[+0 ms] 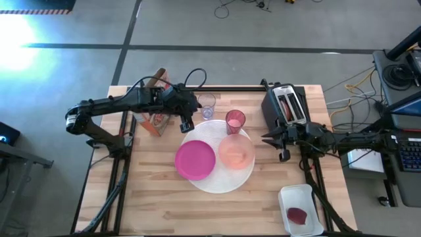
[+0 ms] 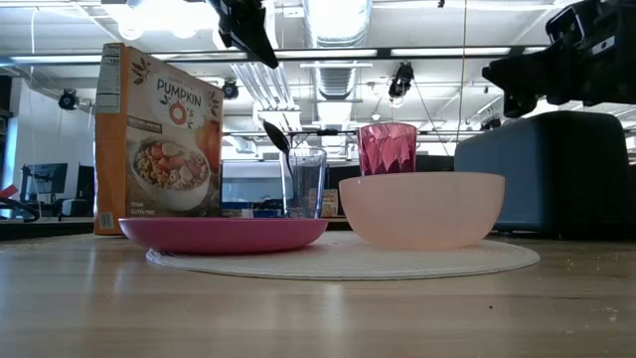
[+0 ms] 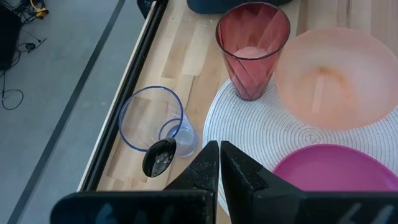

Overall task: Arrange a breakfast setting
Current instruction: Pour the cereal from the orange cereal box into the orange bowl

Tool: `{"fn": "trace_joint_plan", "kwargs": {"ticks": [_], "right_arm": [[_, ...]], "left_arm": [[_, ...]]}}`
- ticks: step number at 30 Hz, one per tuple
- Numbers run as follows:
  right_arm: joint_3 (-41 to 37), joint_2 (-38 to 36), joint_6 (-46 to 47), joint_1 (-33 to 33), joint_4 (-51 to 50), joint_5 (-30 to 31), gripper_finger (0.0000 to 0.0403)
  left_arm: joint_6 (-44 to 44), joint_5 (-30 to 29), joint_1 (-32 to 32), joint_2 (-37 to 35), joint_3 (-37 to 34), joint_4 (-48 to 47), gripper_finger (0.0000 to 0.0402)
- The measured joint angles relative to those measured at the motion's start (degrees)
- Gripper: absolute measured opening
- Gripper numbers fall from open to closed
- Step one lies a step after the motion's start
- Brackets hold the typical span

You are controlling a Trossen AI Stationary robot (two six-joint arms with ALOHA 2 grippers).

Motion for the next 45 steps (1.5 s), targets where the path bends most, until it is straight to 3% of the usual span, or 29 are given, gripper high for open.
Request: {"fn": "trace_joint_plan", "kwargs": {"ticks": [18,37,45], "right_arm": [[0.0,-0.1,0.0,0.0,0.0,0.0,0.0063],[0.0,-0.1,0.0,0.0,-0.1,0.0,0.0063],[0.0,-0.1,0.0,0.0,-0.2,0.0,0.0063]], "left_arm": [[-1.9,0.8,0.0,0.0,0.0,0.7,0.0],[-9.2,2.2,-0.2,1.3,-2.0,13.5,0.0001],[-16.0,1.9,-0.5,1.2,-2.0,13.1,0.0043]]}}
